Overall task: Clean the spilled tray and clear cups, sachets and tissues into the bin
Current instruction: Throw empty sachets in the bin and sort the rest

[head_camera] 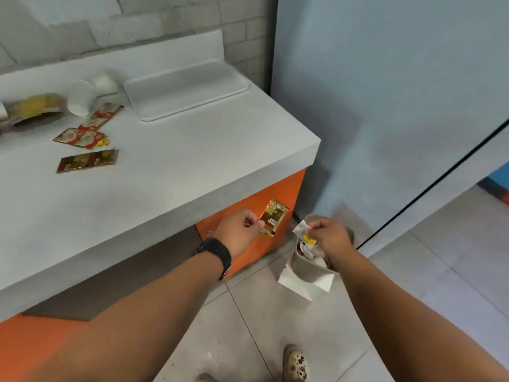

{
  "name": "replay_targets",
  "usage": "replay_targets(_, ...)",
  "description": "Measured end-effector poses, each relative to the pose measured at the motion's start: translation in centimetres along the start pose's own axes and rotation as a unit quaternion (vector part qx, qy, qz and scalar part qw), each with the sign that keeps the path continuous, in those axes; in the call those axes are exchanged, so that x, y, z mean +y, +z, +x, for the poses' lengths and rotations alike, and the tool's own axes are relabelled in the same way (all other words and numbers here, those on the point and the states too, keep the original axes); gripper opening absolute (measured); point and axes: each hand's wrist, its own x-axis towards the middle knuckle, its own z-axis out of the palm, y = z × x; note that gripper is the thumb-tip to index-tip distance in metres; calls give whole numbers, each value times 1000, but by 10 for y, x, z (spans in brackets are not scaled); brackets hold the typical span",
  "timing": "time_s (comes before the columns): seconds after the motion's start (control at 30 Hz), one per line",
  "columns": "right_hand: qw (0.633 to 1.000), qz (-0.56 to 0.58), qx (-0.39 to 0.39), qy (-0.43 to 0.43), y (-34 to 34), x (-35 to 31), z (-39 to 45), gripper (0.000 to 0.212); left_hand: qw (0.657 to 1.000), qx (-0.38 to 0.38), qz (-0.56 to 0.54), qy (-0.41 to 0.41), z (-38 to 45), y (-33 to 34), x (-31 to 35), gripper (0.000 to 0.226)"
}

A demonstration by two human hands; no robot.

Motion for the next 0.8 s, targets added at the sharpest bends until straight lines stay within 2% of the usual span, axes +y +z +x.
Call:
replay_targets(0.1, 998, -44, 19, 50, -6, 19, -3, 21, 999, -29, 6, -27, -11, 9, -13, 12)
replay_targets(0.13, 993, -69, 42, 89, -63, 75, 57, 17, 997, -63, 3, -35, 29, 102, 9, 12)
replay_targets(0.17, 991, -77, 40, 102, -74, 86, 68, 11, 997, -66, 14, -39, 35, 120, 11, 12)
replay_targets(0.2, 991, -71, 36, 110, -72, 95, 73, 14, 996, -74, 19, -44, 30, 117, 13, 12)
replay_targets(0.27, 993, -91, 21, 69, -71, 96, 73, 26, 996, -72, 19, -44, 30, 125, 7, 13)
replay_targets(0.3, 996, -65, 28, 62, -71, 93, 72, 24, 996, -73, 19, -44, 30, 127, 5, 14)
replay_targets(0.37, 994, -101, 13, 47, -75, 105, 88, 21, 995, -80, 18, -54, 44, 151, 4, 15)
replay_targets(0.43, 993, -82, 6, 79, -74, 122, 102, 14, 994, -81, 24, -62, 59, 175, 3, 15)
replay_targets(0.57, 988, -134, -29, 74, -78, 161, 117, 13, 990, -108, 52, -68, 89, 214, 7, 16)
replay_targets(0.67, 980, -189, -45, 31, -85, 187, 125, 13, 987, -133, 56, -64, 114, 242, 9, 8)
replay_targets(0.8, 977, -200, -65, 41, -89, 193, 126, 11, 977, -182, 81, -70, 124, 259, 14, 28)
